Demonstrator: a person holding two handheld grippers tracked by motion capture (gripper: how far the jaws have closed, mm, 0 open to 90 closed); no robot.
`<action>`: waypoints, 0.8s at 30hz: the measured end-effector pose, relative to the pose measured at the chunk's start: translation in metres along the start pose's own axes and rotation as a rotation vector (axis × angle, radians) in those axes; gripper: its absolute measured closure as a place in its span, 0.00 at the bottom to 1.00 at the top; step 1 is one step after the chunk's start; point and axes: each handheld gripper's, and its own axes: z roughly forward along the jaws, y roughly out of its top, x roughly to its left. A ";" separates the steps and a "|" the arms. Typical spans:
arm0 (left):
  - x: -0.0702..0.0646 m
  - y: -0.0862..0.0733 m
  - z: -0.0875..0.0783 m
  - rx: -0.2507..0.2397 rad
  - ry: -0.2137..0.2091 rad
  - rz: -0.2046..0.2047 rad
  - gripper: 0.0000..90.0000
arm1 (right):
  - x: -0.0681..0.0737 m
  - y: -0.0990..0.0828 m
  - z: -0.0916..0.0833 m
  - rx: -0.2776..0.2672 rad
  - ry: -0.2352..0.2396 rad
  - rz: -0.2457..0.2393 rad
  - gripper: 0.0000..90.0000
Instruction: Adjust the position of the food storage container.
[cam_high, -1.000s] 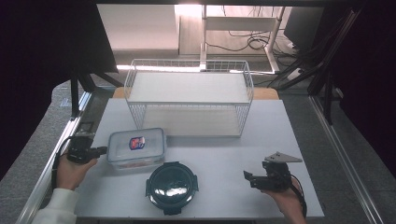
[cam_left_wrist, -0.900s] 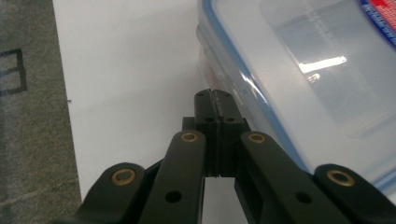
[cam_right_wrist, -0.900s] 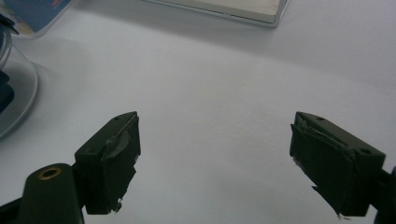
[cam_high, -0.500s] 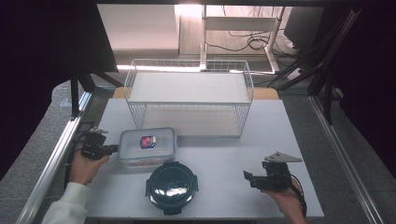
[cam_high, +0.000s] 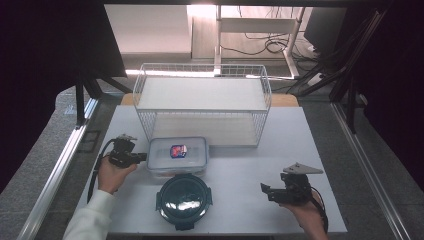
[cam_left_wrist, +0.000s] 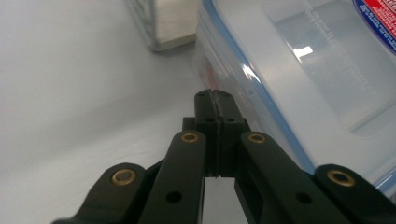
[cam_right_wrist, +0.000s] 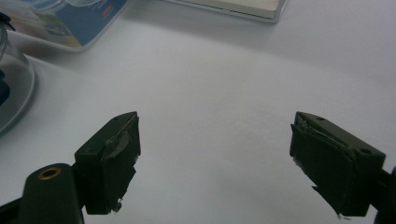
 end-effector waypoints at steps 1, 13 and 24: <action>-0.002 0.001 0.002 0.007 0.003 0.003 1.00 | 0.000 0.000 0.000 0.000 0.001 0.000 0.18; -0.033 0.028 0.019 0.018 -0.040 0.053 1.00 | 0.000 0.000 0.001 0.003 0.008 0.001 0.18; -0.032 0.031 0.001 -0.066 -0.053 0.005 1.00 | 0.004 0.004 -0.004 -0.026 0.070 0.030 0.18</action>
